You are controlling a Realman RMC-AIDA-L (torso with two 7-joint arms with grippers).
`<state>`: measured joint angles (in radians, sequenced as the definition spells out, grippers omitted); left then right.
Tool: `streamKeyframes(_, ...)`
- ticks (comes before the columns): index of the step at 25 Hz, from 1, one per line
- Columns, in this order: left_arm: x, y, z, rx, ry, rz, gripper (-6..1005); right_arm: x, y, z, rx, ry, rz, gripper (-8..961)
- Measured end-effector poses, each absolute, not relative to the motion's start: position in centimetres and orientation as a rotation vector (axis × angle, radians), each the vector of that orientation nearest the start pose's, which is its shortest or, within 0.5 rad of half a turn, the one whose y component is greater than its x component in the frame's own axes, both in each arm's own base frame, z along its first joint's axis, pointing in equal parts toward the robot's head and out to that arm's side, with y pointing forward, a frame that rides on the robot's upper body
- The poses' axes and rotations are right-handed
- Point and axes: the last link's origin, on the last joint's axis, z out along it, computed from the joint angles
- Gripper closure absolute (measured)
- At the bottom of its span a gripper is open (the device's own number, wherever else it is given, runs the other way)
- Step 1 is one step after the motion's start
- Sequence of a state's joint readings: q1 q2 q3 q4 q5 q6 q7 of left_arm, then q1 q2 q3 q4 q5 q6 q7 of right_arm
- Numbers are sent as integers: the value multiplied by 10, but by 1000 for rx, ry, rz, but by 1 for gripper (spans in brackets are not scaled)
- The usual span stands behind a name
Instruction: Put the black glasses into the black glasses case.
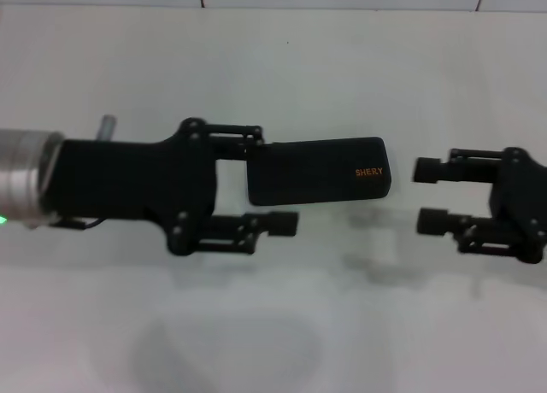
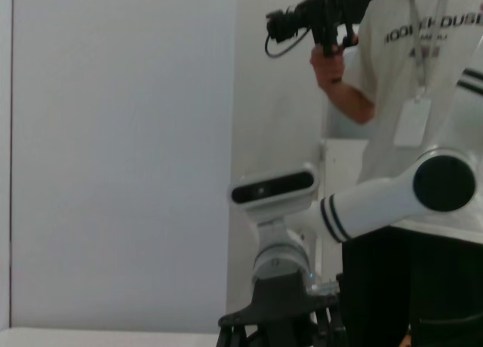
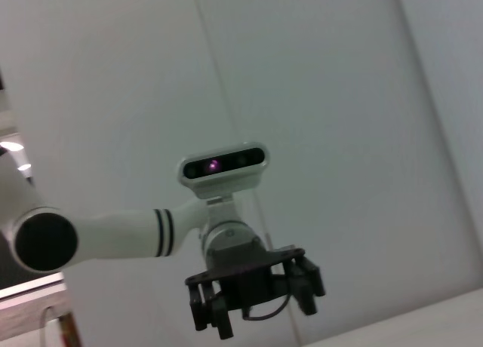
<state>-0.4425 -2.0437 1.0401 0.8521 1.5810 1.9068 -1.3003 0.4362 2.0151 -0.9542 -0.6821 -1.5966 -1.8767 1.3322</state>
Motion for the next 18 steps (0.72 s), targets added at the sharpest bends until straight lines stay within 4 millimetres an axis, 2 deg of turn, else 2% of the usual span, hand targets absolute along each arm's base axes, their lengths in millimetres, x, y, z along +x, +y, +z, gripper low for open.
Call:
streamKeyframes(5,-210,275,30,-2918,-44,-1155,334,214,289,18,-2936,292,1190,261)
streamKeyframes(6,-213,273,31,-2913,-53,-1149,302,211,289,17,-2948,278,1196,261)
streamKeyframes(11,-225,268,35,-2916,-96,-1115,265,198,290,12,-2975,232,1247,260)
streamKeyframes(18,-231,267,38,-2927,-109,-1082,265,191,290,9,-2984,210,1277,260)
